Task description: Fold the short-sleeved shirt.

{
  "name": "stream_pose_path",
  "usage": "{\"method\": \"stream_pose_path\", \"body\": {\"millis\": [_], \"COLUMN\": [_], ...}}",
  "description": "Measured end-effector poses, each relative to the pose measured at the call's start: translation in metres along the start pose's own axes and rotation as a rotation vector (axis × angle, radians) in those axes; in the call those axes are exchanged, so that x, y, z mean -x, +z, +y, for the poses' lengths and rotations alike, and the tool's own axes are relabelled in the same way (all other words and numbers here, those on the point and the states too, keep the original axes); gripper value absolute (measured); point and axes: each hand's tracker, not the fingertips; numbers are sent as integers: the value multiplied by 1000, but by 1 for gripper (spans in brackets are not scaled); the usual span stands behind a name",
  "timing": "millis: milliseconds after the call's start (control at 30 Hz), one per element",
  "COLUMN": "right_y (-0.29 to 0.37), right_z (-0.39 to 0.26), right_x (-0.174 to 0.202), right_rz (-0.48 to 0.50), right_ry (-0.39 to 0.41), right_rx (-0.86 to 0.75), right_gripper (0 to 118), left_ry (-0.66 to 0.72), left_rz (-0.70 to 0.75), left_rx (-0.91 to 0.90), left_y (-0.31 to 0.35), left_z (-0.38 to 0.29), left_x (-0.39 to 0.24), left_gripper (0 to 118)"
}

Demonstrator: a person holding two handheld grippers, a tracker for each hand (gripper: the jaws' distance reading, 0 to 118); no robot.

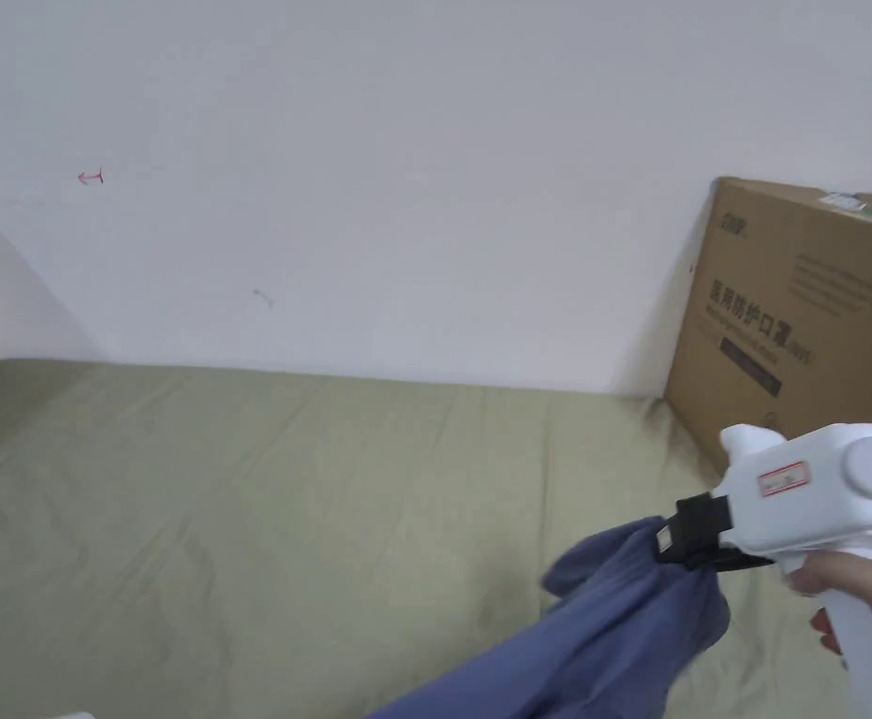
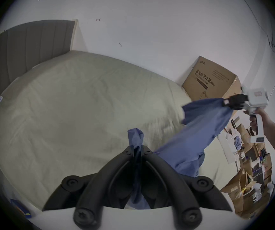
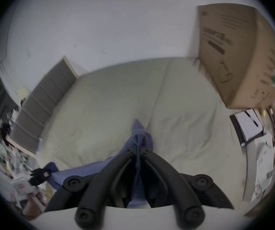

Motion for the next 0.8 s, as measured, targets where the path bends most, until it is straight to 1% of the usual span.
{"method": "stream_pose_path", "body": {"millis": [33, 67, 167, 233, 267, 333, 433, 500, 533, 600, 667, 733, 800], "right_y": [18, 37, 77, 96, 103, 119, 142, 156, 162, 169, 175, 182, 184], "right_z": [-2, -4, -17, -22, -22, -18, 3, 22, 32, 58, 83, 106, 129], "right_x": [-5, -6, 5, 10, 15, 18, 22, 26, 30, 44, 57, 70, 81], "right_rz": [37, 56, 35, 14, 1, -4, -3, 8, 4, -30, -72, -105, -122], "right_ry": [-36, -44, 20, 51, 54, 48, 32, 24, 35, 73, 91, 120, 156], "right_rx": [-7, -24, -78, -94, -105, -129, -185, -232, -247, -269, -310, -361, -401], "right_gripper": [2, 2, 2, 2, 2, 2, 2, 2, 2, 2, 2, 2, 2], "left_ry": [21, 42, 23, -68, -105, -121, -118, -161, -183, -201, -228, -231, -204], "left_rz": [-39, -69, -88, -62, -60, -68, -96, -100, -107, -81, -54, -36, -18], "left_rx": [-12, -20, -57, -105, -124, -157, -197, -247, -270, -282, -278, -288, -305], "left_y": [8, 15, 37, 52, 59, 73, 93, 102, 105, 108, 105, 101, 94], "left_z": [7, 15, 45, 67, 81, 110, 154, 183, 194, 218, 239, 258, 276], "left_x": [1, 0, -15, -32, -42, -56, -75, -88, -94, -107, -118, -126, -130], "left_gripper": [4, 4, 4, 4, 4, 4, 4, 4, 4, 4, 4, 4, 4]}}
